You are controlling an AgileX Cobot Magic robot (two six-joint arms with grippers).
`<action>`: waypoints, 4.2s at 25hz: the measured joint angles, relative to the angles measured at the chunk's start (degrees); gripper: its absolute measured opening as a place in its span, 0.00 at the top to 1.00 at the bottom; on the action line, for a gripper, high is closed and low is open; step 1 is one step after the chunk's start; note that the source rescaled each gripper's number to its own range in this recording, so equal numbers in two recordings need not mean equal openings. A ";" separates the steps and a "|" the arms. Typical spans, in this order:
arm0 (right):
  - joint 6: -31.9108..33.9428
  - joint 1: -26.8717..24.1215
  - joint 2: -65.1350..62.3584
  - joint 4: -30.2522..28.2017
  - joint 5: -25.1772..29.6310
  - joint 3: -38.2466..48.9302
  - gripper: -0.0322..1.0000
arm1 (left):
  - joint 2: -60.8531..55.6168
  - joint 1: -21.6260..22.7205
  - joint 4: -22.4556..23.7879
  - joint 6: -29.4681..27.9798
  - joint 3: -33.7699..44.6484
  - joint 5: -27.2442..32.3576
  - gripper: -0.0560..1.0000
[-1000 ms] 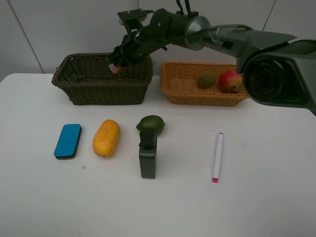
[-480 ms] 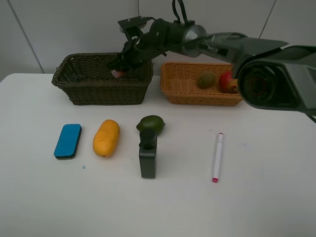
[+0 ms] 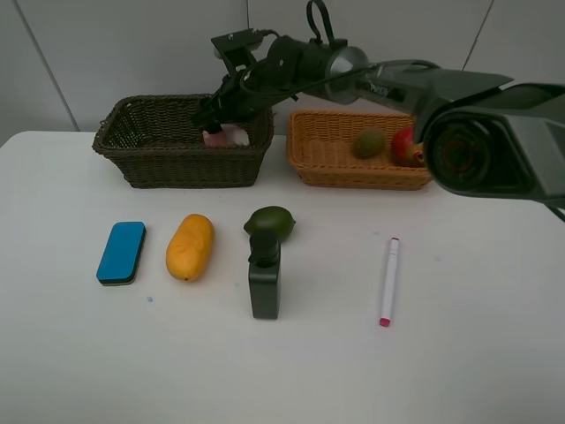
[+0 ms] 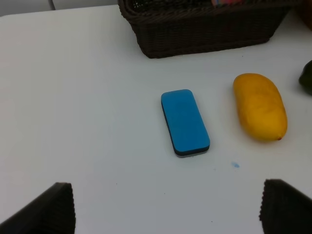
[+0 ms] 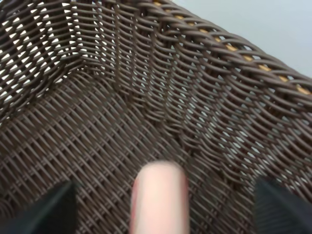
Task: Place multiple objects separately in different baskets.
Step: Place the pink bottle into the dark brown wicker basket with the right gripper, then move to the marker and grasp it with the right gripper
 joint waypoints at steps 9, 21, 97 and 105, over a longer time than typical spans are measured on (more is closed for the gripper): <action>0.06 0.00 0.00 -0.19 1.28 0.00 0.00 | 0.00 0.00 0.00 0.00 0.00 0.00 0.00; 0.26 0.00 -3.92 -0.34 5.12 0.00 0.00 | 0.00 0.00 0.00 0.00 0.00 0.00 0.00; 44.94 -9.98 -38.61 -17.80 5.08 77.37 0.00 | 0.00 0.00 0.00 0.00 0.00 0.00 0.00; 44.94 -9.98 -38.09 -17.62 4.73 77.37 0.18 | 0.00 0.00 0.00 0.00 0.00 0.00 0.00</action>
